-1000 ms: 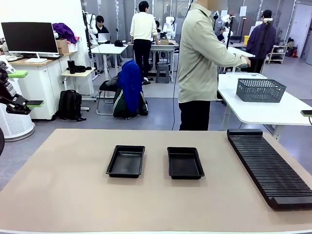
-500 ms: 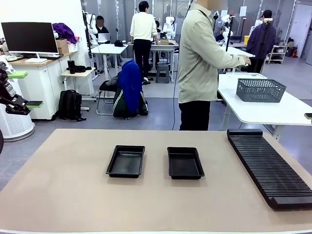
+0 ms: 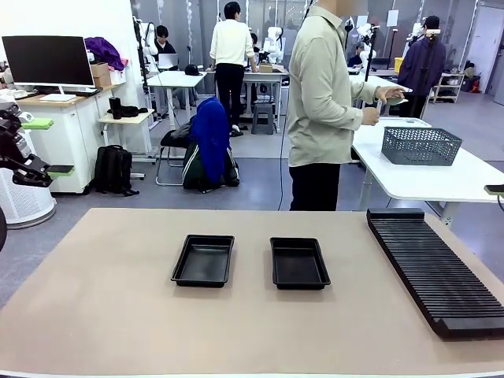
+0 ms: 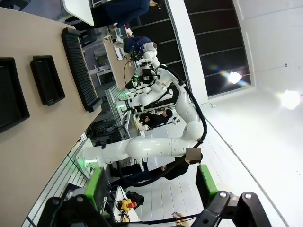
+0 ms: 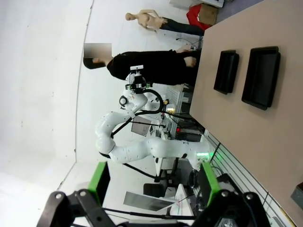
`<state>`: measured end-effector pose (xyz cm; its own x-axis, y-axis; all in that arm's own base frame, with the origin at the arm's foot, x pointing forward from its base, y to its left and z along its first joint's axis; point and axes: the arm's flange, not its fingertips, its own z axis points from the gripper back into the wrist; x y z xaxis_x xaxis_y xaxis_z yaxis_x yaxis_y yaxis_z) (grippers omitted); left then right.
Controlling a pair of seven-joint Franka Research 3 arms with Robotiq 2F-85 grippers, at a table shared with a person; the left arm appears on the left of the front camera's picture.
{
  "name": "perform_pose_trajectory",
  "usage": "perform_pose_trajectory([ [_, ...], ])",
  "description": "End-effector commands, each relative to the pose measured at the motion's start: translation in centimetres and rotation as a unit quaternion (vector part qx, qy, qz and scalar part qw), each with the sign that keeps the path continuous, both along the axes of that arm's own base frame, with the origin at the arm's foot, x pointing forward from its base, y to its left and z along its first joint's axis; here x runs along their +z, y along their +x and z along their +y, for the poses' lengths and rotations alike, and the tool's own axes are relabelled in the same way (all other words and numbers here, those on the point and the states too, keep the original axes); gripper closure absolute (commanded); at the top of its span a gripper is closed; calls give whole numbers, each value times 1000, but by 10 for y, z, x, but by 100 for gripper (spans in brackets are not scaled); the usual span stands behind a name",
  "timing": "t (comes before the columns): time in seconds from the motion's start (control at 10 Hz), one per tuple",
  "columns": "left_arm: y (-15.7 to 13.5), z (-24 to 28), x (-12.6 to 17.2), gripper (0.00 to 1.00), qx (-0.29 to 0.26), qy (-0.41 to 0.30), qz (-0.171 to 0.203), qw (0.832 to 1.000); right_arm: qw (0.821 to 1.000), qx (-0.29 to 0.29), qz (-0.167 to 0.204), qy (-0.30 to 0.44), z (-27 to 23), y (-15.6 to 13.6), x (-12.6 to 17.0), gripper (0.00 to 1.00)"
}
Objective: Inspect and transfer BCBs to ESD trays.
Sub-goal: Pick up the Blank PCB from the PCB Rack and place it in the left ESD tray.
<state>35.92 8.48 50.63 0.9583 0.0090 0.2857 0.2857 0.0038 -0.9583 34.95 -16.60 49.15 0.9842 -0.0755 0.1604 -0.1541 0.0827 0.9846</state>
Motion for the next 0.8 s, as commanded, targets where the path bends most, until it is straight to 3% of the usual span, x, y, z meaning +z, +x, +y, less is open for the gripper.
perform_pose_trajectory([
  [0.0, -7, -5, 0, 0, 22, 7, 21, 1000, 1000, -16, 1, -27, 14, -7, 1, 0],
  [0.3, -8, -2, -6, 0, 61, 7, 60, 996, 999, -31, 18, -40, 22, -9, -3, 0],
  [0.7, -10, -1, -14, 0, 79, 19, 84, 993, 998, -43, 28, -41, 28, -10, -3, 0],
])
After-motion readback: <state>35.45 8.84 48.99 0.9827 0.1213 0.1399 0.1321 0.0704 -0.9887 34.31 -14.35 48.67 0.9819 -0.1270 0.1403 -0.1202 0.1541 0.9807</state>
